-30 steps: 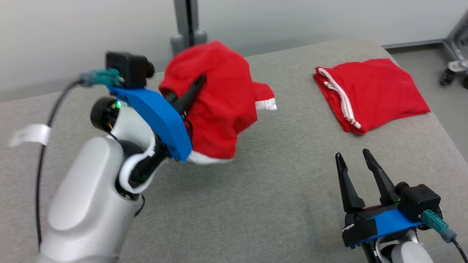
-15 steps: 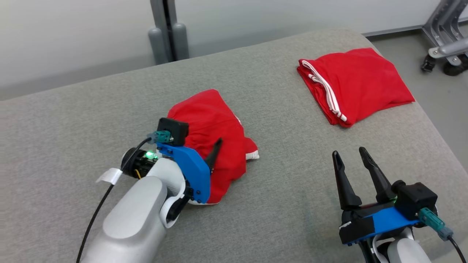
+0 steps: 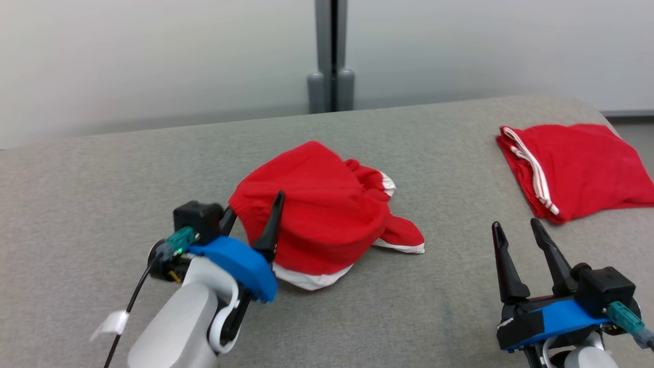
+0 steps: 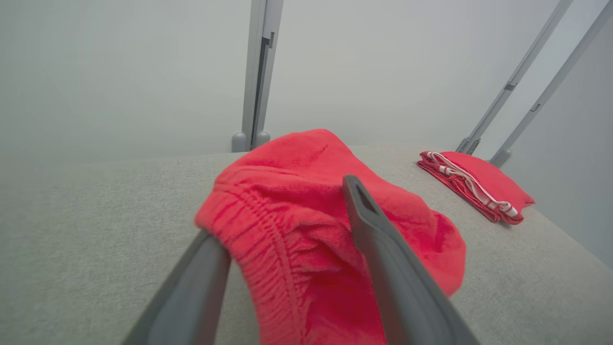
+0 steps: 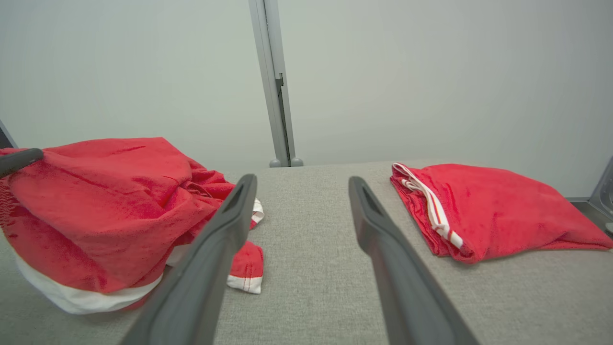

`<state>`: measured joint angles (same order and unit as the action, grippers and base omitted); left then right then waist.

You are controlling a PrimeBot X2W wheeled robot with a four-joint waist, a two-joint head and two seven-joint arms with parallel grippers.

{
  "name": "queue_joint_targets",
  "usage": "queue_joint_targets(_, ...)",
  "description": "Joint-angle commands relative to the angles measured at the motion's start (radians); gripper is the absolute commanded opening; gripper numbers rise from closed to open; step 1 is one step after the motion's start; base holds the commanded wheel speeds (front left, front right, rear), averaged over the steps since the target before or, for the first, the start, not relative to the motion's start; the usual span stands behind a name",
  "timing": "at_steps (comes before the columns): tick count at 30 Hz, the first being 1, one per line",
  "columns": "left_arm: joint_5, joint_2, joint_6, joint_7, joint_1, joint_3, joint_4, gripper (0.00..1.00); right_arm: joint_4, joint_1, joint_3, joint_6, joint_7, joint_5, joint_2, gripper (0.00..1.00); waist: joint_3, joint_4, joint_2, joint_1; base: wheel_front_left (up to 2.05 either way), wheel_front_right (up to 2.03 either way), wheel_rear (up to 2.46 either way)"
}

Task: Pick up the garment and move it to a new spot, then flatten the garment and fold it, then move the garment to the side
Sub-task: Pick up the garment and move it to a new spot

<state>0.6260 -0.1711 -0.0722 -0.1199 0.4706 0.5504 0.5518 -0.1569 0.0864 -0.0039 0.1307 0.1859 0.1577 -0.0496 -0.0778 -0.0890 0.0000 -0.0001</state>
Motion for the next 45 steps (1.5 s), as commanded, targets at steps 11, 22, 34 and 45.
queue_joint_targets(11, 0.022, -0.097, 0.062, 0.069, -0.205, 0.004, -0.098, 1.0, 0.048, -0.045, -0.025, 0.0, -0.031, 0.001, -0.002, 1.0, 0.027, 0.076, 0.0, 0.0001, 0.0, 0.0, 0.0)
queue_joint_targets(22, 0.032, -0.138, 0.126, -0.053, -0.312, -0.059, -0.195, 1.0, 0.059, -0.06, -0.046, 0.0, -0.035, 0.001, -0.002, 1.0, 0.034, 0.078, 0.0, 0.0001, 0.0, 0.0, 0.0)
queue_joint_targets(34, -0.058, -0.108, 0.147, -0.145, -0.414, -0.277, -0.38, 1.0, 0.068, -0.09, -0.077, 0.0, -0.042, 0.004, -0.002, 1.0, 0.064, 0.1, 0.0, 0.0001, 0.0, 0.0, 0.0)
queue_joint_targets(45, -0.284, -0.008, 0.055, -0.146, -0.523, -0.458, -0.382, 1.0, 0.058, -0.099, -0.068, 0.0, -0.038, 0.01, -0.002, 1.0, 0.078, 0.102, 0.0, 0.0001, 0.0, 0.0, 0.0)
